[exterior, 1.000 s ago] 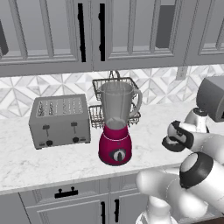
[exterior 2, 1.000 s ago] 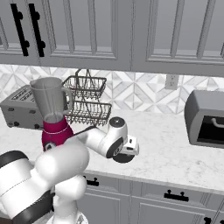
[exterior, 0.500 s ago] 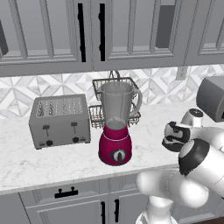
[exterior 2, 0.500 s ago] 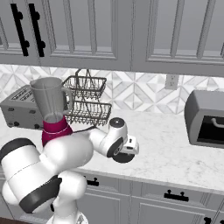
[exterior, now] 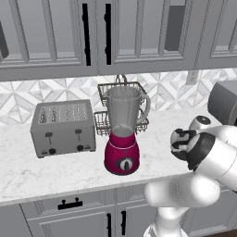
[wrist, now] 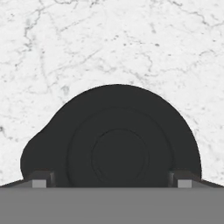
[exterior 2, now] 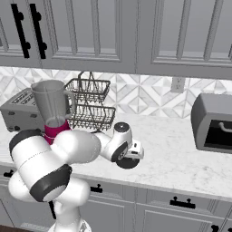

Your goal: Close the lid blender by securely placing the lid on top.

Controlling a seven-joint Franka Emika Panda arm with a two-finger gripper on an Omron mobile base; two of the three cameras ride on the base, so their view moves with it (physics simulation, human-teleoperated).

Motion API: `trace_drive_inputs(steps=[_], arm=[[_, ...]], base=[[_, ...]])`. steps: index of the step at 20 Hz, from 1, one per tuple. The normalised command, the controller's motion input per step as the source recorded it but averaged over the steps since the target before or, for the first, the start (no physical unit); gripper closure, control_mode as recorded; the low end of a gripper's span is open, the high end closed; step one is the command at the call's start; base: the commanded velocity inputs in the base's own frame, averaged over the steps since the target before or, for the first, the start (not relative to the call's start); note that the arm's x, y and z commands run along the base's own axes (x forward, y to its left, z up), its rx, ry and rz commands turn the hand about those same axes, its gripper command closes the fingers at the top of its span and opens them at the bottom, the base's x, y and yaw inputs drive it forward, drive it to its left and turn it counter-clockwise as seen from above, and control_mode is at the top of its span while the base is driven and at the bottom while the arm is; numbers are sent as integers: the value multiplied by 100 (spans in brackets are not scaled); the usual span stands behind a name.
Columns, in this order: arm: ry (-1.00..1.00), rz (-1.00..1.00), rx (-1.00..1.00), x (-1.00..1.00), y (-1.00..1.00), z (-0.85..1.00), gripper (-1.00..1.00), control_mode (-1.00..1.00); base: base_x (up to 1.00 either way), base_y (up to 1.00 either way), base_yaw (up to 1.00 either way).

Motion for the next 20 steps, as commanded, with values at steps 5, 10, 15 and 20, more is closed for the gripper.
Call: trace_drive_inputs(steps=[5, 10, 15, 20], arm=[[0, 1, 0, 18, 0, -17, -100, -100], [0, 1, 0, 18, -2, -16, -100, -100], [0, 0, 0, 1, 0, -39, 100, -100], [1, 0, 0, -21, 0, -49, 100, -100]], base=[[0, 0, 0], [0, 0, 0], [0, 0, 0], [0, 0, 0]])
